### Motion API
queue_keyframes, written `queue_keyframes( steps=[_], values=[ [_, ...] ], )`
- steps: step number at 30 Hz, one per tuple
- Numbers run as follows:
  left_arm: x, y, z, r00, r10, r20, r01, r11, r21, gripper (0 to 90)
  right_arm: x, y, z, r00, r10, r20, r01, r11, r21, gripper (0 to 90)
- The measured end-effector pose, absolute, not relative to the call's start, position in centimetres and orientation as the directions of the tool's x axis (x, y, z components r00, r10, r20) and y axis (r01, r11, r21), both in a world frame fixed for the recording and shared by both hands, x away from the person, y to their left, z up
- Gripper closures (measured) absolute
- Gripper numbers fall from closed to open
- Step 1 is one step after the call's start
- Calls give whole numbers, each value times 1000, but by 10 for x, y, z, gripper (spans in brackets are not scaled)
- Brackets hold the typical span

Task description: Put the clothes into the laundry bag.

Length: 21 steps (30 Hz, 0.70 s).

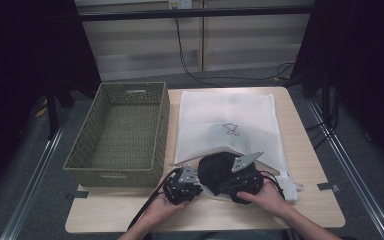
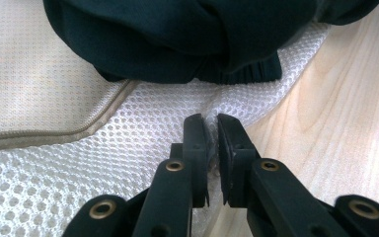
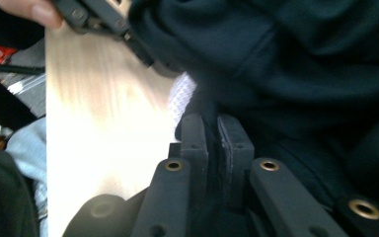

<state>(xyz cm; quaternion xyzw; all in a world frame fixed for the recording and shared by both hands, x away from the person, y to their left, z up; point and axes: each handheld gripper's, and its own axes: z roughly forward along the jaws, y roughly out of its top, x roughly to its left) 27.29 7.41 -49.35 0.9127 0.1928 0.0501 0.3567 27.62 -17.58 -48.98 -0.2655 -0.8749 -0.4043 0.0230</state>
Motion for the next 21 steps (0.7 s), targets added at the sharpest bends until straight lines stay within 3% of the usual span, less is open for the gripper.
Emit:
queue_keyframes(
  steps=[21],
  values=[
    [273, 73, -494, 929, 368, -32, 294, -682, 670, 846, 304, -186, -487, -802, 564, 198, 508, 468, 723, 857]
  ],
)
